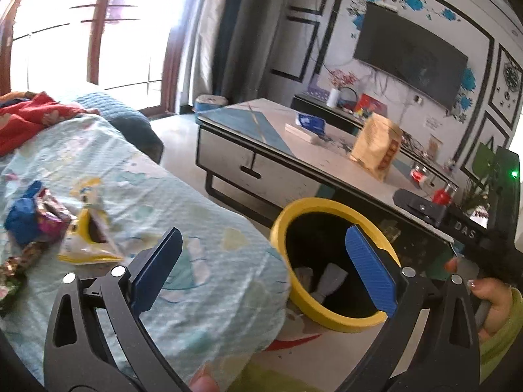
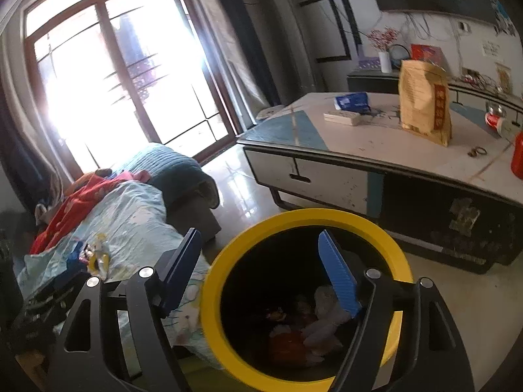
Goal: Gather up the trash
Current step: 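Move both open tools back to the trash on the bed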
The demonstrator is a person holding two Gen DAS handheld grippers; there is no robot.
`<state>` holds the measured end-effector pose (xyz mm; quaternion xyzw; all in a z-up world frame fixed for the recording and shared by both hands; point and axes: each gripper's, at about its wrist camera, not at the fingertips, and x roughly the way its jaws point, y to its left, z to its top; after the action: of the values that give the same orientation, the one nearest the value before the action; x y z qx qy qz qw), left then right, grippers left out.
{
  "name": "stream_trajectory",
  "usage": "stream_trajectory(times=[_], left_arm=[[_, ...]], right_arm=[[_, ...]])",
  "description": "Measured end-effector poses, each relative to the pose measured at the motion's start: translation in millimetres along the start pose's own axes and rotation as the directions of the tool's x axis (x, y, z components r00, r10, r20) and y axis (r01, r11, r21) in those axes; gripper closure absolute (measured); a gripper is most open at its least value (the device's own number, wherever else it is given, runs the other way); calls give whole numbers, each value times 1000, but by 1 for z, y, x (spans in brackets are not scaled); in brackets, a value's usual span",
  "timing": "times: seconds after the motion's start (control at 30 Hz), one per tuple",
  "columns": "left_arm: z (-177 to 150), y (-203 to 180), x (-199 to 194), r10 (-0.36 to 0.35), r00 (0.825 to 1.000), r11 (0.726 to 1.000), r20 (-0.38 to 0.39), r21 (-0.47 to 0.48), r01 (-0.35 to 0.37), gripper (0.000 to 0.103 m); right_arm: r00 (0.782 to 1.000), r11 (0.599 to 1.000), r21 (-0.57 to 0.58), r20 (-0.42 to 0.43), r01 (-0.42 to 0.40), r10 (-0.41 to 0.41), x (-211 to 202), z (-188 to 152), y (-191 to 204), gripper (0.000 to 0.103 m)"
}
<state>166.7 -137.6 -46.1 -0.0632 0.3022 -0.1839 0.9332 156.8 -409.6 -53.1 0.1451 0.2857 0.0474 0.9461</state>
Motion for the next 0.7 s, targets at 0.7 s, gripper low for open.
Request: stream_trajectory(times=[0.7], left_arm=[[7,79,-64,147,982,980,122,-154,-128,11]], right_arm=[[987,958,-241,-13,-156,157,-22,-14,112,27]])
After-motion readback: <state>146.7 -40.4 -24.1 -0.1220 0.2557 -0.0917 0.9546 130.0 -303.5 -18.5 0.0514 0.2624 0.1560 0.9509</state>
